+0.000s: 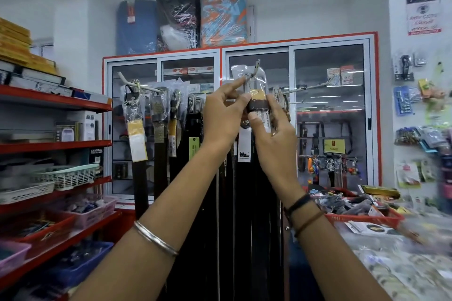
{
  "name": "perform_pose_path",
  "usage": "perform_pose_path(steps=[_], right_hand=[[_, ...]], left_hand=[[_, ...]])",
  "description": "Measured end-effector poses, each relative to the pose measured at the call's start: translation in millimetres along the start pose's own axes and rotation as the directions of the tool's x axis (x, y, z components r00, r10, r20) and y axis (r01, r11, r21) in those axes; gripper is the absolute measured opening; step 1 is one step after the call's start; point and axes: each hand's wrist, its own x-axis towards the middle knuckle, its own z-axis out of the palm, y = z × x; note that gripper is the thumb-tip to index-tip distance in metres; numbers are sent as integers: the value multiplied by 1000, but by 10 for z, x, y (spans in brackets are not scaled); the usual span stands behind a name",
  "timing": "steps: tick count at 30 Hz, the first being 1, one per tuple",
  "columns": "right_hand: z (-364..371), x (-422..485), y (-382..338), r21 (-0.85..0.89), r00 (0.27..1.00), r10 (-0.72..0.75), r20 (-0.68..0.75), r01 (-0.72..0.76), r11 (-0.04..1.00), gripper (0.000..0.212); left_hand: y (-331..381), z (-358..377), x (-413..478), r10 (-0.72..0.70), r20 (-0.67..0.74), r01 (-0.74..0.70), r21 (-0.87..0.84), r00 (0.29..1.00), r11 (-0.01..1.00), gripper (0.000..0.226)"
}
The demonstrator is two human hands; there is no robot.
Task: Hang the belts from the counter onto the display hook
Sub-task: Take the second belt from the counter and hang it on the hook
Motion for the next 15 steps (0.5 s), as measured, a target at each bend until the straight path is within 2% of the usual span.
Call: perform_pose_path(steps=[6,11,13,15], right_hand=[[106,-44,206,-77,998,-1,67,6,997,62],[29,-98,332,-176,998,-31,62,41,983,56],[-88,-178,315,-258,997,-60,46,70,964,49],[-237,-273,287,-304,995,-91,32,96,948,44]], left_hand=[[-163,-108,37,45,34,-48,101,998,994,36],[-257,-169,-38,33,49,-41,166,998,985,39],[-282,-152,-193,74,21,-77,251,997,965,35],[-301,-120,-403,174,-18,-159,318,985,935,30]])
